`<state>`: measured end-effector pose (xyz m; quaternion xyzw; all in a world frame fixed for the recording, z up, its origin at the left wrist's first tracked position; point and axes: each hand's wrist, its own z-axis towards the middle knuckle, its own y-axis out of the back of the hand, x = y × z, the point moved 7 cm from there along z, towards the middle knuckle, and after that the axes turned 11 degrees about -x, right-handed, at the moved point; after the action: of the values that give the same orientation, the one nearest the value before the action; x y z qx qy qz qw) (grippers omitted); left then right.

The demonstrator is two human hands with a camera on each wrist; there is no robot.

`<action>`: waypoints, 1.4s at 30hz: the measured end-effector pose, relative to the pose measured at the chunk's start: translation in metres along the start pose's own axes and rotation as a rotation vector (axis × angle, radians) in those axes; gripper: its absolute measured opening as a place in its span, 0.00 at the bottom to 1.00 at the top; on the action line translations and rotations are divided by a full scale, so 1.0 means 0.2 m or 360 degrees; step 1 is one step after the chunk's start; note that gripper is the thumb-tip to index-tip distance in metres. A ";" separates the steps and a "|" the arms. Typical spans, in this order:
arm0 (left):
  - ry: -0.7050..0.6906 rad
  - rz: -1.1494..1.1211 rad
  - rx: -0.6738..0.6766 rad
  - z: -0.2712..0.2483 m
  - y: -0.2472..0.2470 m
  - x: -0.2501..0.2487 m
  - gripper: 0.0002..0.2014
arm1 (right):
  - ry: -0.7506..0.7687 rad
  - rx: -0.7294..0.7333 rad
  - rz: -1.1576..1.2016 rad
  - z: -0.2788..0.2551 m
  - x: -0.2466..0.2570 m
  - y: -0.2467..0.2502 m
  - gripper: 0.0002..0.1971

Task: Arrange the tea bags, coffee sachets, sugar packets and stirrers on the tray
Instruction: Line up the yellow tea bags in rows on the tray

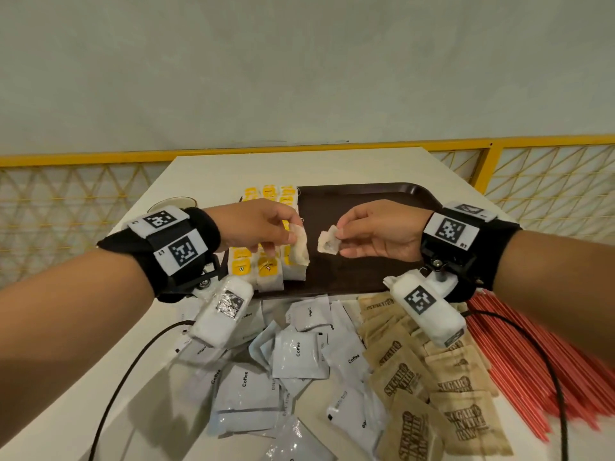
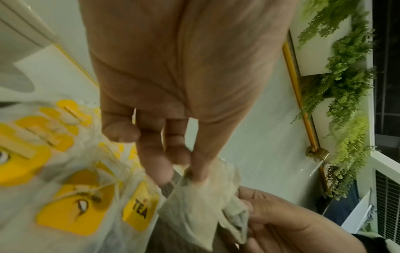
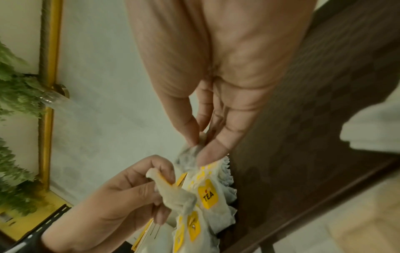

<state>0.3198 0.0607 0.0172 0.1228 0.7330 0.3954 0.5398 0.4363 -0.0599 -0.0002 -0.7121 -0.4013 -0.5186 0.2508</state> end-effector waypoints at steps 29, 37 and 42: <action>0.0001 0.0214 -0.0038 -0.02 -0.03 0.03 0.11 | 0.0354 0.0042 -0.1358 0.09 -0.07 -0.15 0.06; -0.0024 -0.0026 -0.0126 -0.05 0.03 0.00 0.13 | 0.0448 0.0524 -0.1011 -0.14 0.16 -0.18 0.15; -0.0039 -0.0147 -0.0105 -0.08 -0.02 -0.11 0.23 | 0.0636 0.0324 -0.1166 -0.14 0.19 -0.20 0.17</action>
<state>0.3146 0.0379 0.0305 0.0757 0.7178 0.3924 0.5701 0.3941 -0.0475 0.0423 -0.3798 -0.6203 -0.6589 0.1919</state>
